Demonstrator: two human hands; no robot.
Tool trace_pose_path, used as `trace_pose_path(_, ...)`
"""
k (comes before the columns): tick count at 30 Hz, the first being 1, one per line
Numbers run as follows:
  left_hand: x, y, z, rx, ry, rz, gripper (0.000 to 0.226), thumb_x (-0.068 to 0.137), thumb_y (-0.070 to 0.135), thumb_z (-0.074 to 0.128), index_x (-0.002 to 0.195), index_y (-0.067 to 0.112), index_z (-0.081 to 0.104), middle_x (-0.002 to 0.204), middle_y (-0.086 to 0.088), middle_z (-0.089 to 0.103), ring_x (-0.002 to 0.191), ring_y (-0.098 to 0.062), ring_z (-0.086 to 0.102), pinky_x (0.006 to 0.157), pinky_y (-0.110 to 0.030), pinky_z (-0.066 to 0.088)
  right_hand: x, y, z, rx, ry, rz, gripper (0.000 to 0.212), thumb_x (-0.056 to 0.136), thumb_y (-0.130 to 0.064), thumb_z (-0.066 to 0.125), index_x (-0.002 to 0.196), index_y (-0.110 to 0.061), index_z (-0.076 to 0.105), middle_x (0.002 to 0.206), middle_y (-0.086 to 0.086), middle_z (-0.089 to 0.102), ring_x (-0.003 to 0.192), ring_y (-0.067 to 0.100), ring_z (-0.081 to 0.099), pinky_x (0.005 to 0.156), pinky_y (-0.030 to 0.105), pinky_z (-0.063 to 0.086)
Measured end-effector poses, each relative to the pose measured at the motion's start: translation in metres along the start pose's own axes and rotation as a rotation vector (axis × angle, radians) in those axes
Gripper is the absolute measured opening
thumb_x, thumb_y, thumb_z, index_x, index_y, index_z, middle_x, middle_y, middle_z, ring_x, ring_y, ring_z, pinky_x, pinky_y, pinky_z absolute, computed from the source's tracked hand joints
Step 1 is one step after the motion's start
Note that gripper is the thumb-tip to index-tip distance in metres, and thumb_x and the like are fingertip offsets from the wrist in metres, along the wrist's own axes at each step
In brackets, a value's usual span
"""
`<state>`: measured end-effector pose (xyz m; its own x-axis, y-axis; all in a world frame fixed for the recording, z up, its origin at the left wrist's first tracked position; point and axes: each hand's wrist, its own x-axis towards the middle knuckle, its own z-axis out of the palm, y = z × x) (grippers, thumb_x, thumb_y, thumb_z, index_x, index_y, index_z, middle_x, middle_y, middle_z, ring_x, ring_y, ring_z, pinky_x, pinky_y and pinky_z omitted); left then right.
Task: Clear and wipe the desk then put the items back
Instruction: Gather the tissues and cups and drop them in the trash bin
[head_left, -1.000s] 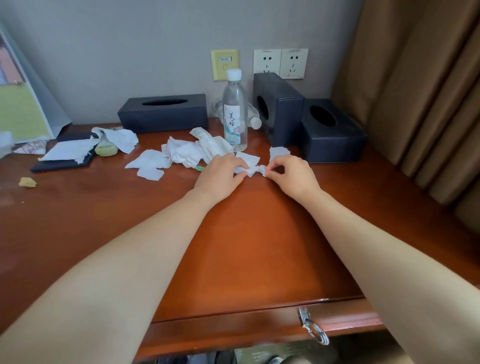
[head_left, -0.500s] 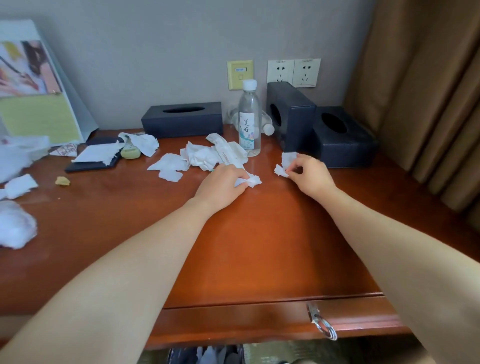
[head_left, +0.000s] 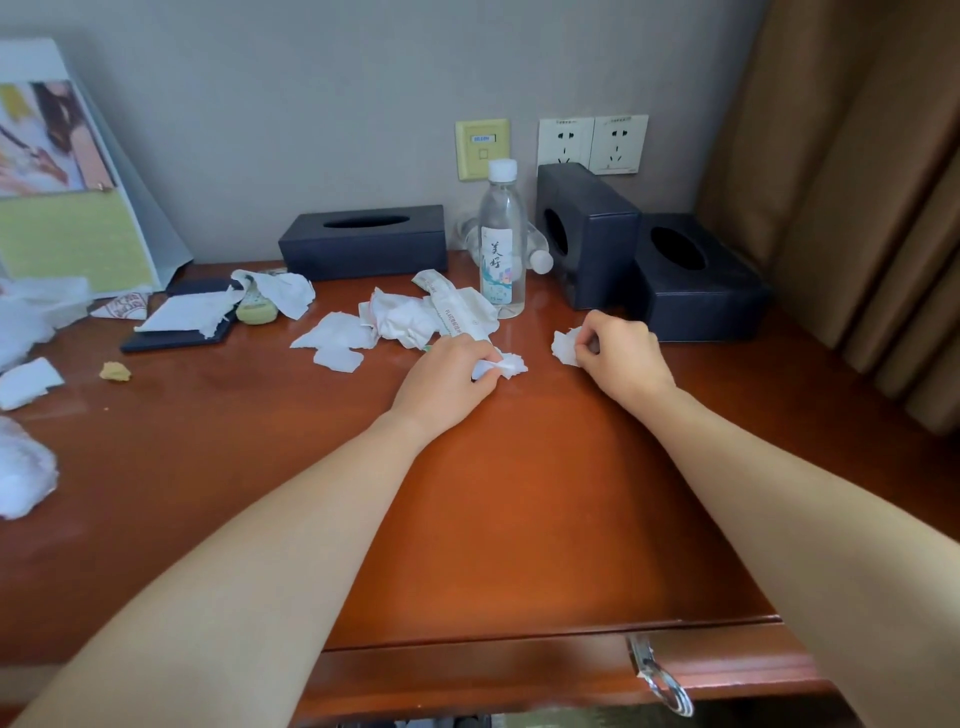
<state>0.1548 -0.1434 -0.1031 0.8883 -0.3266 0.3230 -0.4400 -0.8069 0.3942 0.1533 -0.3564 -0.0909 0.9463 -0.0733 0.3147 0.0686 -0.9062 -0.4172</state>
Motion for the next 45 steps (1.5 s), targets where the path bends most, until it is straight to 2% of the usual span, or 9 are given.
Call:
trace_pose_path(5,-0.009,0.004,-0.005,-0.027,0.002,-0.032,0.027,0.096,0.025,0.057,0.12,0.02,0.065,0.12,-0.001,0.063,0.112,-0.017,0.053,0.089,-0.026,0.041,-0.021,0.001,-0.01,0.1,-0.046,0.0,0.009,0.088,-0.015,0.053,0.092,-0.022,0.057,0.09,0.002,0.063,0.085,0.025,0.06,0.079,0.04,0.053)
trace_pose_path(9,-0.031,0.01,-0.015,-0.032,-0.018,-0.037,0.027,0.095,0.024,0.058,0.121,0.018,0.065,0.122,0.0,0.063,0.113,-0.018,0.056,0.09,-0.027,0.043,-0.044,-0.004,-0.018,0.068,-0.117,-0.089,0.031,0.09,-0.009,0.051,0.107,-0.032,0.065,0.1,0.0,0.059,0.089,0.021,0.058,0.076,0.029,0.044)
trace_pose_path(12,-0.053,0.015,-0.025,0.004,-0.045,-0.03,0.028,0.096,0.026,0.057,0.122,0.018,0.064,0.122,0.0,0.062,0.112,-0.019,0.056,0.09,-0.03,0.045,-0.063,-0.011,-0.021,0.023,-0.122,-0.123,0.026,0.091,-0.008,0.054,0.1,-0.023,0.074,0.111,0.001,0.061,0.104,0.021,0.058,0.083,0.028,0.043)
trace_pose_path(17,-0.097,0.021,-0.047,0.001,-0.056,-0.045,0.025,0.097,0.026,0.057,0.119,0.019,0.065,0.114,0.001,0.06,0.102,-0.02,0.059,0.088,-0.038,0.05,-0.103,-0.033,-0.025,-0.024,-0.09,-0.124,0.017,0.09,-0.008,0.056,0.095,-0.018,0.068,0.103,0.002,0.06,0.094,0.025,0.059,0.077,0.028,0.045)
trace_pose_path(25,-0.179,0.025,-0.07,-0.017,-0.031,-0.07,0.024,0.096,0.024,0.057,0.118,0.019,0.067,0.11,0.003,0.06,0.096,-0.019,0.059,0.085,-0.038,0.052,-0.174,-0.077,-0.029,0.022,-0.137,-0.179,0.02,0.09,-0.007,0.056,0.101,-0.015,0.07,0.118,0.004,0.063,0.108,0.026,0.059,0.088,0.03,0.046)
trace_pose_path(30,-0.225,0.029,-0.081,-0.039,0.015,-0.101,0.025,0.095,0.024,0.06,0.119,0.019,0.066,0.114,0.004,0.061,0.099,-0.015,0.059,0.089,-0.036,0.054,-0.216,-0.103,-0.029,0.019,-0.176,-0.239,0.023,0.09,-0.006,0.053,0.099,-0.017,0.071,0.119,0.003,0.064,0.094,0.019,0.059,0.078,0.024,0.045)
trace_pose_path(35,-0.269,0.033,-0.085,-0.073,0.055,-0.117,0.025,0.095,0.025,0.06,0.118,0.018,0.066,0.114,0.002,0.062,0.1,-0.012,0.058,0.089,-0.032,0.054,-0.259,-0.123,-0.028,0.049,-0.163,-0.322,0.025,0.091,-0.004,0.052,0.101,-0.015,0.072,0.108,0.001,0.064,0.083,0.013,0.054,0.073,0.022,0.044)
trace_pose_path(39,-0.302,0.032,-0.082,-0.127,0.1,-0.155,0.021,0.095,0.027,0.059,0.113,0.019,0.068,0.111,0.003,0.063,0.096,-0.011,0.057,0.087,-0.033,0.054,-0.288,-0.129,-0.018,0.059,-0.185,-0.345,0.028,0.092,-0.003,0.05,0.103,-0.016,0.072,0.105,0.003,0.064,0.09,0.021,0.062,0.079,0.028,0.053)
trace_pose_path(45,-0.349,0.015,-0.059,-0.137,0.072,-0.236,0.02,0.095,0.025,0.059,0.113,0.02,0.067,0.119,0.001,0.063,0.099,-0.011,0.056,0.08,-0.023,0.048,-0.323,-0.123,0.013,0.099,-0.261,-0.322,0.027,0.092,-0.003,0.05,0.103,-0.015,0.072,0.124,0.005,0.063,0.109,0.023,0.061,0.091,0.029,0.049)
